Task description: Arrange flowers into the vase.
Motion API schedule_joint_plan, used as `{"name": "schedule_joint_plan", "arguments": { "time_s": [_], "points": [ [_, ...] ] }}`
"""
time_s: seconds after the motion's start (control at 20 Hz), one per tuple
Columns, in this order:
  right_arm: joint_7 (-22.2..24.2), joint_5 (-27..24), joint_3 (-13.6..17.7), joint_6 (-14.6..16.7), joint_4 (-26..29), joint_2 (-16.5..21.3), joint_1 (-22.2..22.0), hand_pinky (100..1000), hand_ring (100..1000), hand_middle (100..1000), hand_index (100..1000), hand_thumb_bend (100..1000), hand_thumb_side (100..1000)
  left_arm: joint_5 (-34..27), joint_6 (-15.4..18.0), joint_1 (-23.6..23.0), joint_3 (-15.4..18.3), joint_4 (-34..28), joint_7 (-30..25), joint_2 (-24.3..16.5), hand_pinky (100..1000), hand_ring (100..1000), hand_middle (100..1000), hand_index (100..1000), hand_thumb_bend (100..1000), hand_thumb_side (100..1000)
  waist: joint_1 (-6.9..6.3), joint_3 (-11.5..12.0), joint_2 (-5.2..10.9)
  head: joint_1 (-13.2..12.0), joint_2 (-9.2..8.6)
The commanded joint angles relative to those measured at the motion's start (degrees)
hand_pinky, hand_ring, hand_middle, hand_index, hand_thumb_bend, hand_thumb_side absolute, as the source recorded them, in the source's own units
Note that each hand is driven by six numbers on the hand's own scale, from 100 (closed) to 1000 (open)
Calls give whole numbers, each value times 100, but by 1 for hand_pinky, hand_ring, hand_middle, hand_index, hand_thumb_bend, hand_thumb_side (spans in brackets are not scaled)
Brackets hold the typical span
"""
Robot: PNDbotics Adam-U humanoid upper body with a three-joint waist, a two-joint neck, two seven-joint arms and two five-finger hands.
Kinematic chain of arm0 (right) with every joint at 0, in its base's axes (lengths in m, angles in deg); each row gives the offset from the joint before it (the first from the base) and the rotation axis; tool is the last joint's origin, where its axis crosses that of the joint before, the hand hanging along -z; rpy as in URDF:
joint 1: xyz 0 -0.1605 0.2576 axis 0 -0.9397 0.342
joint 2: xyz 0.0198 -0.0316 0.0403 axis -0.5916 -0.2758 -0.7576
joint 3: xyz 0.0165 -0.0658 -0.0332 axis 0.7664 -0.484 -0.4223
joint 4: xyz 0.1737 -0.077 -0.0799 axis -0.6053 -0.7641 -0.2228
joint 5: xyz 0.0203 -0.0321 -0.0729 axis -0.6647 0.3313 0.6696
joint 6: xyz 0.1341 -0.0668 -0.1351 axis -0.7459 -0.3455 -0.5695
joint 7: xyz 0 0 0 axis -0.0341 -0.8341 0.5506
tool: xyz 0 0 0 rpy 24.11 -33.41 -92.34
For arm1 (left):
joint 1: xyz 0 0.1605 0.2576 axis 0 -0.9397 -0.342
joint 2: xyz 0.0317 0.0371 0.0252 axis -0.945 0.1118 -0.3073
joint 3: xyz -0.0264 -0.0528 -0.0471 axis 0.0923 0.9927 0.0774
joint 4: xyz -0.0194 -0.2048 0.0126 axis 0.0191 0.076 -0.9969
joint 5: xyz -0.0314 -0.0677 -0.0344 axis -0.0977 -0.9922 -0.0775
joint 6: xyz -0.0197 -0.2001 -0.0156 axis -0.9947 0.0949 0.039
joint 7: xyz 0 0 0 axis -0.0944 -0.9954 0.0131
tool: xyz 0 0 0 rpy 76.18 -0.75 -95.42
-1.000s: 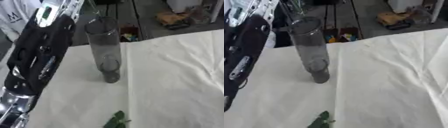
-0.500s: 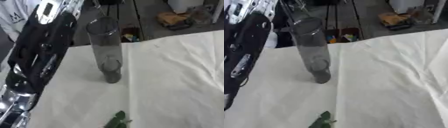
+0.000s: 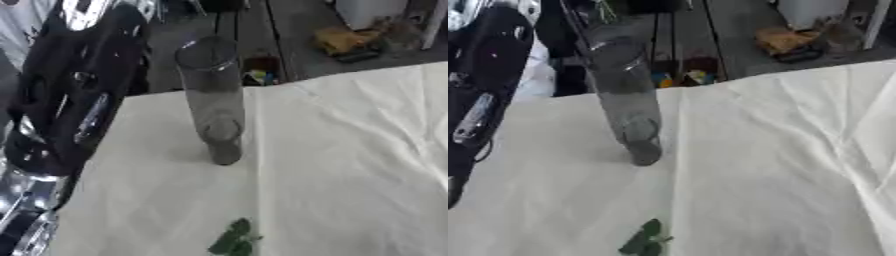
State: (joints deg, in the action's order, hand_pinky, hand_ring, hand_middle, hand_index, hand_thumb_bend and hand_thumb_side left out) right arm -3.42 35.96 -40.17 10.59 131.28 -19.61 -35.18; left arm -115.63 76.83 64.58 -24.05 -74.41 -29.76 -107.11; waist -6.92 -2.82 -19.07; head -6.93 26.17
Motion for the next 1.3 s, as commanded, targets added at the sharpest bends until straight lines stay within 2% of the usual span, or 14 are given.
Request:
{"name": "schedule_joint_plan", "arguments": {
  "time_s": [0.05,0.3,0.6,0.95,1.3],
  "points": [
    [-29,-70,31,-27,102,110,14,752,608,479,825,100,928,-49,-59,115,72,-77,67,-118,100,100,100,100,100,728,68,40,196,95,122],
    [-121,-68,71,-100,102,73,-59,753,609,480,825,100,927,-274,-457,111,-9,562,316,-53,100,100,100,100,100,740,88,133,369,226,335],
    [-182,-80,82,-168,102,21,-107,753,610,482,825,100,927,-118,-995,151,21,951,331,45,100,100,100,100,100,749,83,198,521,302,390],
    [-220,-92,81,-220,102,-37,-124,754,611,483,825,100,926,-76,-1599,68,87,672,331,84,100,100,100,100,100,761,77,189,624,309,374],
    [-248,-99,87,-233,102,-67,-112,754,612,483,825,100,926,-207,-1810,-89,61,184,331,51,100,100,100,100,100,759,73,173,642,340,306]
  ]
}}
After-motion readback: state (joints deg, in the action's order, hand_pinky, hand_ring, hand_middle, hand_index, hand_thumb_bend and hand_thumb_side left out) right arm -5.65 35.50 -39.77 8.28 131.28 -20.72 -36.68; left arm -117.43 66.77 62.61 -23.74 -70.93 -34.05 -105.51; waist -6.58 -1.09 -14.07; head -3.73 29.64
